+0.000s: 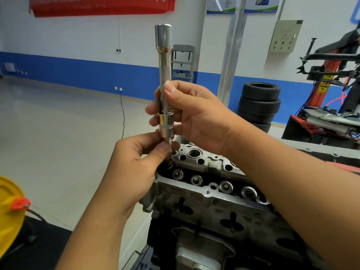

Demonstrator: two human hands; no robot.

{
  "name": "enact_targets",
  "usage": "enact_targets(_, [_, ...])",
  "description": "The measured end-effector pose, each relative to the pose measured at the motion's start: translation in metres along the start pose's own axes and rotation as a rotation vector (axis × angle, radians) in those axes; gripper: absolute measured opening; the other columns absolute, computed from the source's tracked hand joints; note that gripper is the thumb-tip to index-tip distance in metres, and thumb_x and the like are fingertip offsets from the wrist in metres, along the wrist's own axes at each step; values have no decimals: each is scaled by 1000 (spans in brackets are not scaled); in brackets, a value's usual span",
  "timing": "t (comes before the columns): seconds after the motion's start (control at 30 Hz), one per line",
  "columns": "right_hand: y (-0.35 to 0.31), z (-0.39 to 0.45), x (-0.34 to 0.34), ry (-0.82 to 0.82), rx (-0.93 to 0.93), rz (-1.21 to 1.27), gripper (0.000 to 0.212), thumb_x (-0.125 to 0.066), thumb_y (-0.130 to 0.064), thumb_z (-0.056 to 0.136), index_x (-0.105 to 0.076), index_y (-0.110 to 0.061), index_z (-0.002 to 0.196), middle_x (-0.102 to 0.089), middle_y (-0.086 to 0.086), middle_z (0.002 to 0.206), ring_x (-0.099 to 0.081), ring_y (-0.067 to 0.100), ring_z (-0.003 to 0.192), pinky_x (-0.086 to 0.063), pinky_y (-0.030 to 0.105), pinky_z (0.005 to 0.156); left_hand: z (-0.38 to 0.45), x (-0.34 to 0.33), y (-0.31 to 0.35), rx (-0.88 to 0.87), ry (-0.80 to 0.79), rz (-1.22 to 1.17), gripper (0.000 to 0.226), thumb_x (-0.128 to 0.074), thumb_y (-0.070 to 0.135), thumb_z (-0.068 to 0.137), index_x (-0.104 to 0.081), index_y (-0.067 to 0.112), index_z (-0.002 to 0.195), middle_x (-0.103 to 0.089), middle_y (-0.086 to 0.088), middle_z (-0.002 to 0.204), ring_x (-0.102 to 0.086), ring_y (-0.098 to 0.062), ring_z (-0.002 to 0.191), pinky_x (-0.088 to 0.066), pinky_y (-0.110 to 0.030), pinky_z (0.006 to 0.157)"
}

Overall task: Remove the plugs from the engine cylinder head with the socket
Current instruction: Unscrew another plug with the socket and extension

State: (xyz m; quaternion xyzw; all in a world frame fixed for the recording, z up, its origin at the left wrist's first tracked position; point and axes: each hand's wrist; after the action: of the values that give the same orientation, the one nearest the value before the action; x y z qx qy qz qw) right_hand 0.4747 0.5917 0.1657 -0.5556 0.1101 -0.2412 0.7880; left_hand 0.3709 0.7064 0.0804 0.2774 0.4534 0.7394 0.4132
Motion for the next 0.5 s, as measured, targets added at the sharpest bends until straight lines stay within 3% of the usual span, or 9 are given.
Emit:
enact_targets(0.13, [-1,1,-2,-7,-24,2,25,-55,-36,104,-69,-15,104,-75,5,95,-71,24,87,-58,37,75,1,-1,-2,-16,117,62,17,-81,18,89,-79,35,90,-80,12,86,-75,-12,87,-59,-46,90])
enact_targets(0.23, [-1,0,-1,17,2,-6,14,-64,-30,98,-63,-16,95,-75,7,90,-72,26,82,-59,38,71,0,-4,-1,-45,167,71,23,-85,46,68,-78,39,89,-78,14,84,-69,-23,82,-58,-44,80])
enact_targets(0.3, [-1,0,0,24,16,-12,14,-64,-28,98,-60,-16,92,-75,8,90,-73,26,83,-59,39,71,-1,-2,-1,-39,125,73,28,-75,56,68,-78,46,94,-78,16,88,-67,-16,81,-55,-39,79])
enact_targets(0.4, [-1,0,0,5,13,-20,16,-59,-29,102,-64,-14,99,-76,7,95,-73,25,87,-59,39,75,-1,-1,-1,-7,11,-4,15,-68,37,95,-79,44,103,-80,13,98,-74,-10,100,-53,-45,98])
enact_targets(0.5, [-2,0,-2,-16,-12,2,23,-53,-31,106,-68,-13,107,-75,6,98,-72,25,89,-59,38,75,1,-1,-3,-18,74,51,29,-71,19,97,-77,47,99,-81,11,92,-75,-16,96,-56,-52,97])
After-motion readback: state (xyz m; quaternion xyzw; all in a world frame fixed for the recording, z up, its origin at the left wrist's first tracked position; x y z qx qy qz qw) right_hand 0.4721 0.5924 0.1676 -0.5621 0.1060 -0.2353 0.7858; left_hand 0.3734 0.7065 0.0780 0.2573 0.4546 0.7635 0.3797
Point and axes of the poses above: each hand's wrist, its own z-axis towards the middle knuckle, its own x-axis out of the back of the hand, y = z × x
